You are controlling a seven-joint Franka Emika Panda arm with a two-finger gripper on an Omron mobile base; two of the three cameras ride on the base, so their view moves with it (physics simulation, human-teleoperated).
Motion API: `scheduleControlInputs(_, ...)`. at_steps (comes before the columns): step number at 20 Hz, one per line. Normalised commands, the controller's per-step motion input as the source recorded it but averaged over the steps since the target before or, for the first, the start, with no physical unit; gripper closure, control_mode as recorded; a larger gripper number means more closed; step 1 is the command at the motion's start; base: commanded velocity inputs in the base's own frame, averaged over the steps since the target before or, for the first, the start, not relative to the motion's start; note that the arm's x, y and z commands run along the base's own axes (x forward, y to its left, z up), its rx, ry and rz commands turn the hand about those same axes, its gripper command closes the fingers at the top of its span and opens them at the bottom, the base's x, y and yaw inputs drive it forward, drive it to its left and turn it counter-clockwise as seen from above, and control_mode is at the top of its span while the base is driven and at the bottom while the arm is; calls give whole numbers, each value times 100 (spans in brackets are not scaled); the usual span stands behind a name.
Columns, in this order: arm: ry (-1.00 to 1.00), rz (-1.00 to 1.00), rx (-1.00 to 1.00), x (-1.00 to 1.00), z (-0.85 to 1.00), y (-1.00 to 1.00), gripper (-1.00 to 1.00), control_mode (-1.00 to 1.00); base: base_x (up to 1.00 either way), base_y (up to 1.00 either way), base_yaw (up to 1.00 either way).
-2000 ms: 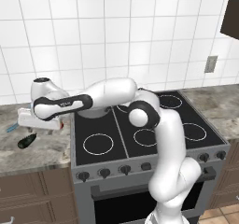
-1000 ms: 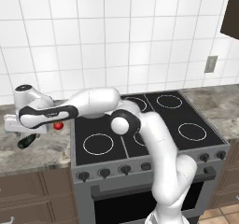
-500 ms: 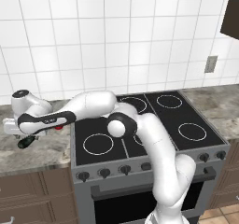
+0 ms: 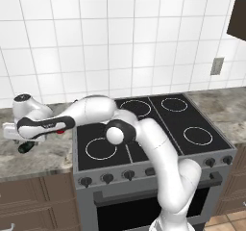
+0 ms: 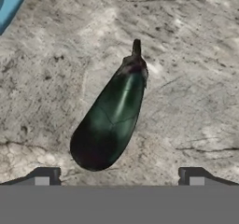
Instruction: Put the eggplant and tomato in the pot. Retrieve the spatula and lightly stir the vegetables in the pot.
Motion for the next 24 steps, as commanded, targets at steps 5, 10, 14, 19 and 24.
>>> scheduleControlInputs(5,11,0,0,19,0,10,-100,-100,0,0,0)
scheduleControlInputs(10,10,0,-1,2,-14,11,-100,-100,0,0,0)
scheduleControlInputs(14,2,0,-1,0,-20,9,-100,-100,0,0,0)
scheduleControlInputs(19,0,0,-1,0,-14,3,-100,-100,0,0,0)
scheduleControlInputs(24,0,0,-4,0,-15,7,-100,-100,0,0,0)
